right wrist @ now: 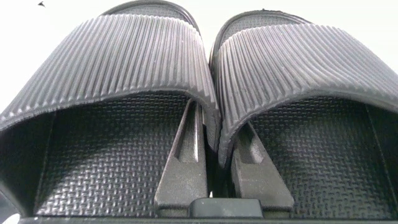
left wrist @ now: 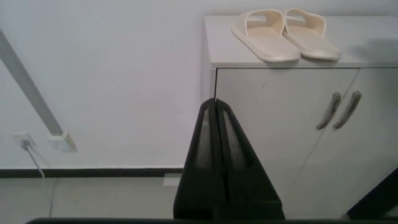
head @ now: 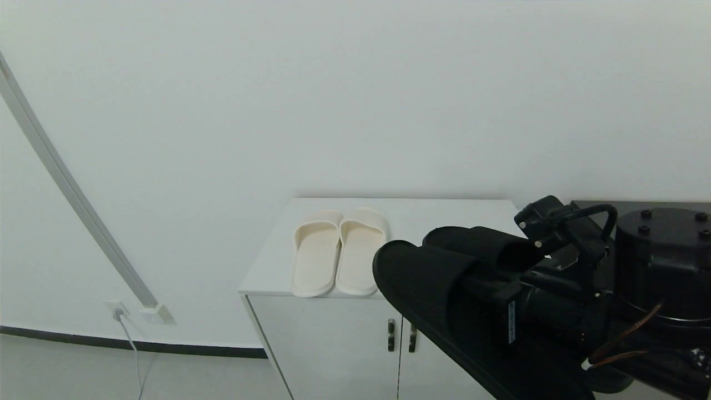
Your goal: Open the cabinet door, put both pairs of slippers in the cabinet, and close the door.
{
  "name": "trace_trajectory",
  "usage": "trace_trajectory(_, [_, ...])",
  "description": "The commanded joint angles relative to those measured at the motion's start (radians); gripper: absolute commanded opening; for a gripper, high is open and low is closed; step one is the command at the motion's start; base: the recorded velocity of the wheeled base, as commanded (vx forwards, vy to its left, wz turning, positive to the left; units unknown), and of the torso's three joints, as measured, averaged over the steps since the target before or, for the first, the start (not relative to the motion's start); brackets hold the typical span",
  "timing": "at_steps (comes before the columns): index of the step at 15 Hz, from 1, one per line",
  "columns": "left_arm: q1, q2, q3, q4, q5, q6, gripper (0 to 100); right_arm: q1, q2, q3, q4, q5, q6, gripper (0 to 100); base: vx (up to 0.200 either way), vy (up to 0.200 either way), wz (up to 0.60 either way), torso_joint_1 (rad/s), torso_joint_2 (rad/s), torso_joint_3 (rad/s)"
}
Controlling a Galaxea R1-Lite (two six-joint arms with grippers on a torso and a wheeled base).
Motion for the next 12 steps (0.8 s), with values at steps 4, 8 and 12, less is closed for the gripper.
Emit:
trace_trajectory(4, [0.000, 0.000, 0.000, 0.000, 0.001, 0.000, 0, 0.000, 0.000, 0.018, 0.005, 0.015, -0.006, 0, -0.150, 0.000, 0.00, -0.001, 0.00, 0.002])
trace_trajectory(8, [0.000, 0.000, 0.000, 0.000, 0.004, -0.003, 0, 0.000, 0.015, 0.029, 0.005, 0.013, -0.009, 0, 0.000, 0.000, 0.00, 0.000, 0.00, 0.000])
trace_trajectory(12, [0.000, 0.000, 0.000, 0.000, 0.002, -0.002, 0, 0.000, 0.011, 0.032, 0.004, 0.013, -0.023, 0, 0.000, 0.000, 0.00, 0.000, 0.00, 0.000])
